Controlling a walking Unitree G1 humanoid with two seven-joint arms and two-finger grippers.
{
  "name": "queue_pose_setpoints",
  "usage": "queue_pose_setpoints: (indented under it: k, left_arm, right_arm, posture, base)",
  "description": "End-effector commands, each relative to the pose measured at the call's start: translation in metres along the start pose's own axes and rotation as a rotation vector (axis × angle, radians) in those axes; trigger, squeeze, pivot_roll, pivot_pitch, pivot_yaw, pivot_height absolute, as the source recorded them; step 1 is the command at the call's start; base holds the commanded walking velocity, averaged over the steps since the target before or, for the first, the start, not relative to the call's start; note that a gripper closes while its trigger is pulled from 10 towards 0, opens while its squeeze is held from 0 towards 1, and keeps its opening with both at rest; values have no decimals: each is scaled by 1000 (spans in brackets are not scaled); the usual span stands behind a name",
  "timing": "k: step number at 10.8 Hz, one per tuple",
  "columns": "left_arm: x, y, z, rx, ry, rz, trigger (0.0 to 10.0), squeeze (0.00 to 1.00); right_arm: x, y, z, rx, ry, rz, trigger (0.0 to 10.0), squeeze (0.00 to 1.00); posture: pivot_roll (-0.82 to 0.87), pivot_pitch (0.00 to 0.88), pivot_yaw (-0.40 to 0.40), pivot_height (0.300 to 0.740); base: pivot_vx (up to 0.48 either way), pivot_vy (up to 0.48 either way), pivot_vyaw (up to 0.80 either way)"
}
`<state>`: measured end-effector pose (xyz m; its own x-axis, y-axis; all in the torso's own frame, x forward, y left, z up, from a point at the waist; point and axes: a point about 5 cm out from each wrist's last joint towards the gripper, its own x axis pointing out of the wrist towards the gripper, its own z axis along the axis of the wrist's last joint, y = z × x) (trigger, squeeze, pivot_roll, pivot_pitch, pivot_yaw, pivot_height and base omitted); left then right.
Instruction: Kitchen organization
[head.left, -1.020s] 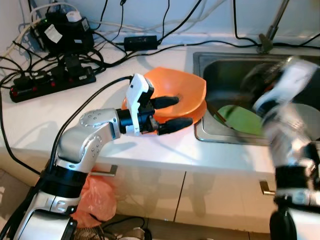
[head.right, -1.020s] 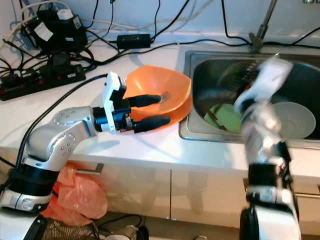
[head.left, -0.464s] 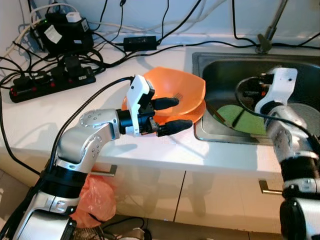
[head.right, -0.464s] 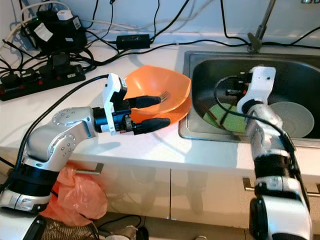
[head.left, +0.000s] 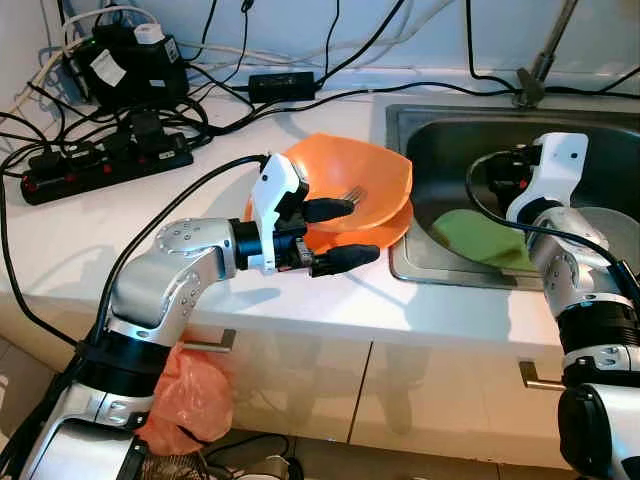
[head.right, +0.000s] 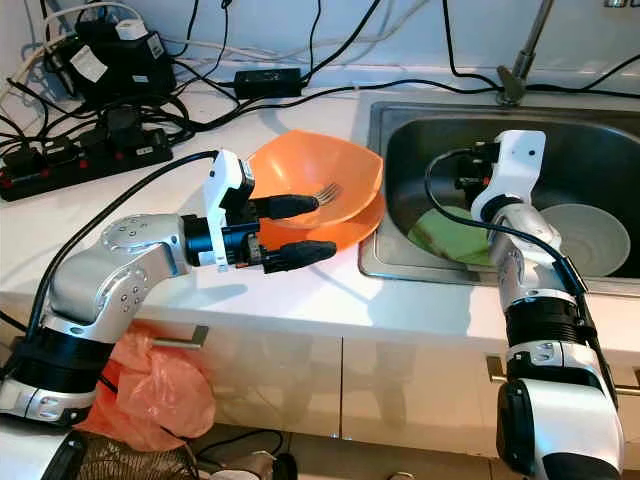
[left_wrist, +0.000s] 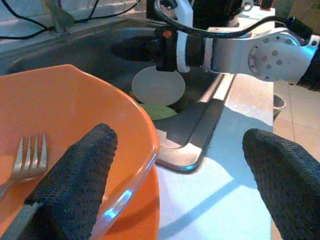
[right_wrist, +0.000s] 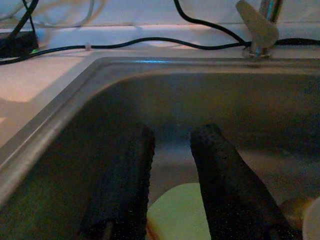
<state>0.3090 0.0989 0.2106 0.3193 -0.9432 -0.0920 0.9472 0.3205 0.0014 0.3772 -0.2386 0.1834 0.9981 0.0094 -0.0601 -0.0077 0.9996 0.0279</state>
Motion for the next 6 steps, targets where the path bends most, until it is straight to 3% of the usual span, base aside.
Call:
queue_pose_setpoints:
  k: [1, 3, 4, 5, 6]
  left_arm:
    - [0, -2, 0, 31, 18, -9, 10000, 0]
    - [-2, 5, 6, 109, 19, 49, 10000, 0]
    - [-4, 9, 16, 190, 25, 82, 10000, 204]
    - [-6, 13, 21, 224, 26, 108, 10000, 1000]
    - [-14, 18, 28, 239, 19, 137, 10000, 1000]
  right_arm:
    - [2, -1, 4, 4, -13, 2, 10000, 1000]
    - [1, 3, 9, 39, -43, 10, 10000, 1000]
    - [0, 9, 14, 67, -79, 32, 10000, 1000]
    - [-1, 11, 18, 66, -105, 36, 10000, 1000]
    - [-6, 23, 25, 139, -156, 106, 10000, 1000]
  posture:
    - [90, 60, 78, 740]
    - [89, 59, 78, 740]
    - [91, 57, 78, 740]
    - [94, 55, 79, 740]
    - [98, 53, 83, 740]
  base:
    - [0, 0, 0]
    - [0, 0, 0]
    - [0, 0, 0]
    - [0, 0, 0]
    - [0, 0, 0]
